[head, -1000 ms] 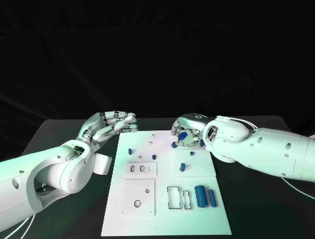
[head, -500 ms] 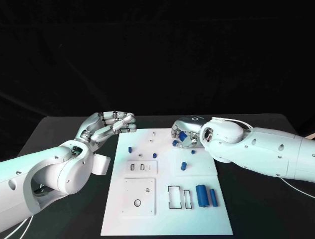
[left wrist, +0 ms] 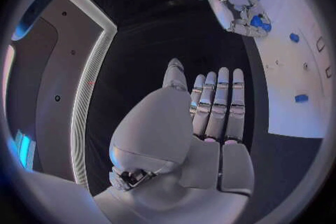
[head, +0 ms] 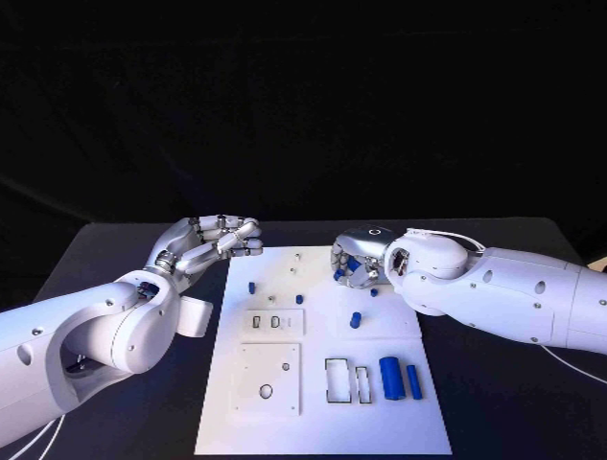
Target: Assemble the parts on the task board
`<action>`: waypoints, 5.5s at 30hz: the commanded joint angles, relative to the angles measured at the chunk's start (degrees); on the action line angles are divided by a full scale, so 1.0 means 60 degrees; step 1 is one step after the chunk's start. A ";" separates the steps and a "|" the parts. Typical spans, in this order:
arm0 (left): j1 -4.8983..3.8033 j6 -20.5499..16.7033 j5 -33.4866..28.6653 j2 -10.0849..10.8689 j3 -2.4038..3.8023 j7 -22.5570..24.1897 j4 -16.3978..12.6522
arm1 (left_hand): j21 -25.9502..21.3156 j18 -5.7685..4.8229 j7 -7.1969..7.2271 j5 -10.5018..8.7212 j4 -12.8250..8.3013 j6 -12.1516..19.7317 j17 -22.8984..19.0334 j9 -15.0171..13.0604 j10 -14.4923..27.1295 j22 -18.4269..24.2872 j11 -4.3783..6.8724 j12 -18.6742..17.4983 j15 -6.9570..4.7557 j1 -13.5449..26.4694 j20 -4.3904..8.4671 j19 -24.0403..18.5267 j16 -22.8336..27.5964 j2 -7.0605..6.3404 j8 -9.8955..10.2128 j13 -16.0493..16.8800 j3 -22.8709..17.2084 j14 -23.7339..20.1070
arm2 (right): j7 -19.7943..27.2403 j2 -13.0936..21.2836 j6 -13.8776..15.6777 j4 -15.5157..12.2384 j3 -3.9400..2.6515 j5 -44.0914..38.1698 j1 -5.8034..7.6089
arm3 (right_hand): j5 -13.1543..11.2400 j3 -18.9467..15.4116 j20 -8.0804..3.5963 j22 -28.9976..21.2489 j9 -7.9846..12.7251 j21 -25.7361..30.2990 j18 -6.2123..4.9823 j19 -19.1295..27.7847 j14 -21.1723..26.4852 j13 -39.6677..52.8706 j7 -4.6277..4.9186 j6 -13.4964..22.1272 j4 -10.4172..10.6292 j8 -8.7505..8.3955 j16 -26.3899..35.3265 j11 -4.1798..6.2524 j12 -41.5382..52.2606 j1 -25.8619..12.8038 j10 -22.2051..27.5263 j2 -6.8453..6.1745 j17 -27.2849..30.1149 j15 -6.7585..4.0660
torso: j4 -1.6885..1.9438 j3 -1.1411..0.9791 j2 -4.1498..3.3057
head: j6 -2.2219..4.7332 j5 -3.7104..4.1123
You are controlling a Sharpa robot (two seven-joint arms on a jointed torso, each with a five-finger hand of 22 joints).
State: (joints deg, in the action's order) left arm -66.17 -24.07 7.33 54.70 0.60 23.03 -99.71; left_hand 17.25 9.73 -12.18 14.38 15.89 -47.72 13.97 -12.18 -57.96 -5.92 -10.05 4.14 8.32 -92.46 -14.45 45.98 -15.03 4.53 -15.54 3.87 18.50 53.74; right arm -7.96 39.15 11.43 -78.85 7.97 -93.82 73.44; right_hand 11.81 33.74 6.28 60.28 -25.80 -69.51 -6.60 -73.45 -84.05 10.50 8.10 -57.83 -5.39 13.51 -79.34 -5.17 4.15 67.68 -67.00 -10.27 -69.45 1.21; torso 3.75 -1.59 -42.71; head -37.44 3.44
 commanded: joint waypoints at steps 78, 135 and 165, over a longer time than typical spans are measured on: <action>-0.0247 0.0232 -0.0079 -0.0072 0.0011 -0.0156 0.0140 | -0.0129 0.0104 -0.0094 -0.0110 -0.0009 0.0183 0.0083 -0.0047 0.0243 0.0074 -0.0045 -0.0102 0.0020 -0.0047 -0.0028 0.0083 0.0172 0.0133 0.0128 -0.0016 0.0191 -0.0119 | -0.0758 -0.2111 0.1524 0.1569 -0.0094 -0.0323 -0.0013 | -0.0780 0.1264 -0.0042 0.1692 -0.0771 -0.1176 0.0341 -0.0659 -0.0445 0.0010 0.0001 0.0054 0.0104 0.0274 -0.0463 0.0022 -0.0114 0.0132 -0.0061 -0.0054 -0.0355 -0.0088 | 0.0128 -0.0032 -0.0280 | 0.0033 -0.0124; -0.0257 0.0329 -0.0084 -0.0082 0.0006 -0.0153 0.0405 | -0.0148 0.0104 -0.0089 -0.0139 -0.0018 0.0207 0.0101 -0.0059 0.0292 0.0090 -0.0036 -0.0100 0.0024 -0.0048 -0.0033 0.0084 0.0200 0.0145 0.0144 -0.0017 0.0227 -0.0135 | -0.1387 0.1066 0.0566 -0.0566 -0.0252 0.3011 0.0256 | 0.0024 -0.2255 -0.0127 0.3089 -0.0828 -0.1671 0.0553 -0.1385 -0.0968 1.0461 -0.0052 0.1549 0.1970 0.0121 -0.1749 0.0329 1.1870 0.0865 -0.1730 -0.0680 -0.3317 -0.0316 | -0.0163 -0.0096 -0.0136 | -0.0054 -0.0105; -0.0257 0.0335 -0.0084 -0.0078 0.0006 -0.0160 0.0425 | -0.0162 0.0107 -0.0076 -0.0159 -0.0026 0.0209 0.0122 -0.0074 0.0311 0.0104 -0.0025 -0.0092 0.0021 -0.0054 -0.0033 0.0088 0.0216 0.0167 0.0148 -0.0013 0.0254 -0.0133 | -0.1513 0.0616 0.0555 0.0045 -0.0235 0.2554 0.0106 | 0.0248 -0.1691 -0.0113 0.3487 -0.0763 -0.1990 0.0649 -0.1638 -0.0991 1.1486 -0.0047 0.1386 0.2028 0.0156 -0.1776 0.0324 1.2864 0.0885 -0.2378 -0.0620 -0.3425 -0.0302 | -0.0169 -0.0116 -0.0143 | -0.0184 -0.0199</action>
State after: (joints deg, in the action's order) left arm -67.61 -23.02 6.96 54.32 0.59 21.70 -97.12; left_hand 16.58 9.72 -11.97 13.75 15.72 -46.70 14.65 -12.57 -56.52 -5.35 -10.25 3.81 8.31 -92.95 -14.65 46.18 -14.13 5.03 -15.04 3.85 19.59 53.33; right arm -16.46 42.92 16.05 -78.64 6.48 -76.39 74.25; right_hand 13.32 23.27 5.43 74.92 -30.47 -81.31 -3.50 -82.90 -83.93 74.95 7.73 -49.20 6.71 14.18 -89.67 -3.27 81.09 72.56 -80.77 -14.18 -74.94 -0.53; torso 2.71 -2.28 -43.59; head -38.51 2.26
